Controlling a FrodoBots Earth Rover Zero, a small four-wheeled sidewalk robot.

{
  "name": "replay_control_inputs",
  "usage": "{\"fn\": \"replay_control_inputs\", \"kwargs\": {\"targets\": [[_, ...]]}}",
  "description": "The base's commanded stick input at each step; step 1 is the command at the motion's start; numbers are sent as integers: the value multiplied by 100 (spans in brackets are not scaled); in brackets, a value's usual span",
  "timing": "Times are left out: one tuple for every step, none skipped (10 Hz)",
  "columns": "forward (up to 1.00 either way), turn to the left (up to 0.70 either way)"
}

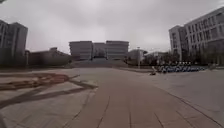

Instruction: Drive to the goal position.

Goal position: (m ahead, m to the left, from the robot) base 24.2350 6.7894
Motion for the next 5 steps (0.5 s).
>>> {"fn": "replay_control_inputs", "kwargs": {"targets": [[70, 0], [70, 0], [70, 0], [70, 0], [70, 0]]}}
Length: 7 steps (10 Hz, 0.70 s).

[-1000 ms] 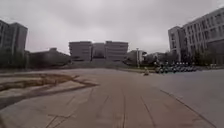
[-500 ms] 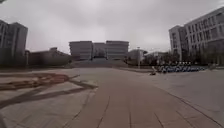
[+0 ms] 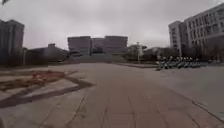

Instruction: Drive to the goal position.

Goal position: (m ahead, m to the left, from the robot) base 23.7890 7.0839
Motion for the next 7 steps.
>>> {"fn": "replay_control_inputs", "kwargs": {"targets": [[70, 0], [70, 0], [70, 0], [70, 0], [70, 0], [45, 0], [0, 0]]}}
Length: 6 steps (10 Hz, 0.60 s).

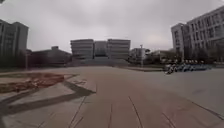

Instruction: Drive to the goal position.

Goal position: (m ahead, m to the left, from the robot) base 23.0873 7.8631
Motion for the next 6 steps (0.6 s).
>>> {"fn": "replay_control_inputs", "kwargs": {"targets": [[0, 0], [0, 0], [0, 0], [0, 0], [0, 0], [9, 0]]}}
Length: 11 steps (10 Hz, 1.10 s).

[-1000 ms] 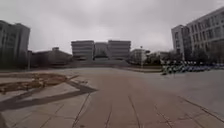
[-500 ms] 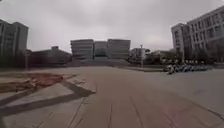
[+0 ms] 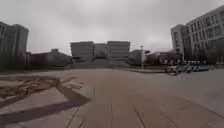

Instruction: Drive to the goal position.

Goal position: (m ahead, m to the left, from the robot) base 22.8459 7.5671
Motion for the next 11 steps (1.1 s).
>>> {"fn": "replay_control_inputs", "kwargs": {"targets": [[29, 0], [50, 0], [62, 0], [70, 0], [70, 0], [70, 0], [70, 0], [70, 0], [70, 0], [70, 0], [70, 0]]}}
